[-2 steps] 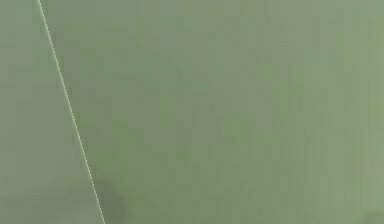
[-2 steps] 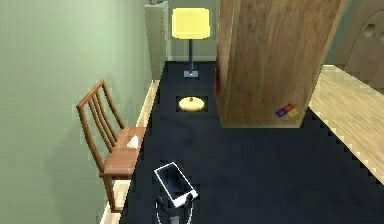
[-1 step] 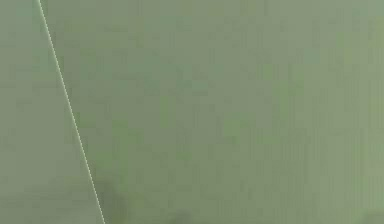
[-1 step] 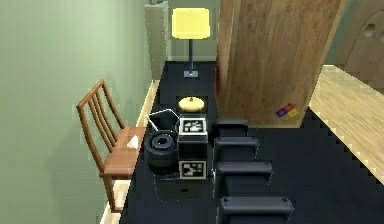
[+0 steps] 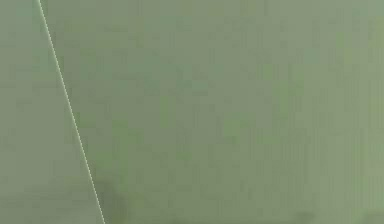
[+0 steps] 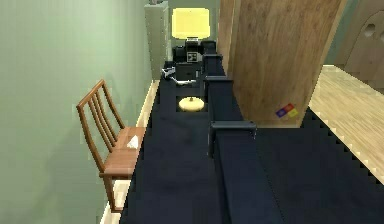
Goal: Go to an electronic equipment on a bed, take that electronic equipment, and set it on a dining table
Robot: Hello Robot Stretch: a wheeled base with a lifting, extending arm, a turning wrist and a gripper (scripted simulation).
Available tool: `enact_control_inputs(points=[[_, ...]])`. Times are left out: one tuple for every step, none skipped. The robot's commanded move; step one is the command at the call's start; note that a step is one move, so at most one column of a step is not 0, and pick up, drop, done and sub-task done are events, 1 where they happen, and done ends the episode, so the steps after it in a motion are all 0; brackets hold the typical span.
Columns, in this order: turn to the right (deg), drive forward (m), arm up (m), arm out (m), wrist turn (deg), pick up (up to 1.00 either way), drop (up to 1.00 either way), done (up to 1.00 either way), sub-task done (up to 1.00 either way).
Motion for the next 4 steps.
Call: enact_control_inputs(points=[[0.0, 0.0, 0.0, 0.0, 45.0, 0.0, 0.0, 0.0, 0.0], [0.0, 0.0, 0.0, 0.0, 24.0, 0.0, 0.0, 0.0, 0.0], [0.0, 0.0, -0.3, 0.0, 0.0, 0.0, 0.0, 0.0, 0.0], [0.0, 0.0, 0.0, 0.0, 0.0, 0.0, 1.0, 0.0, 0.0]])
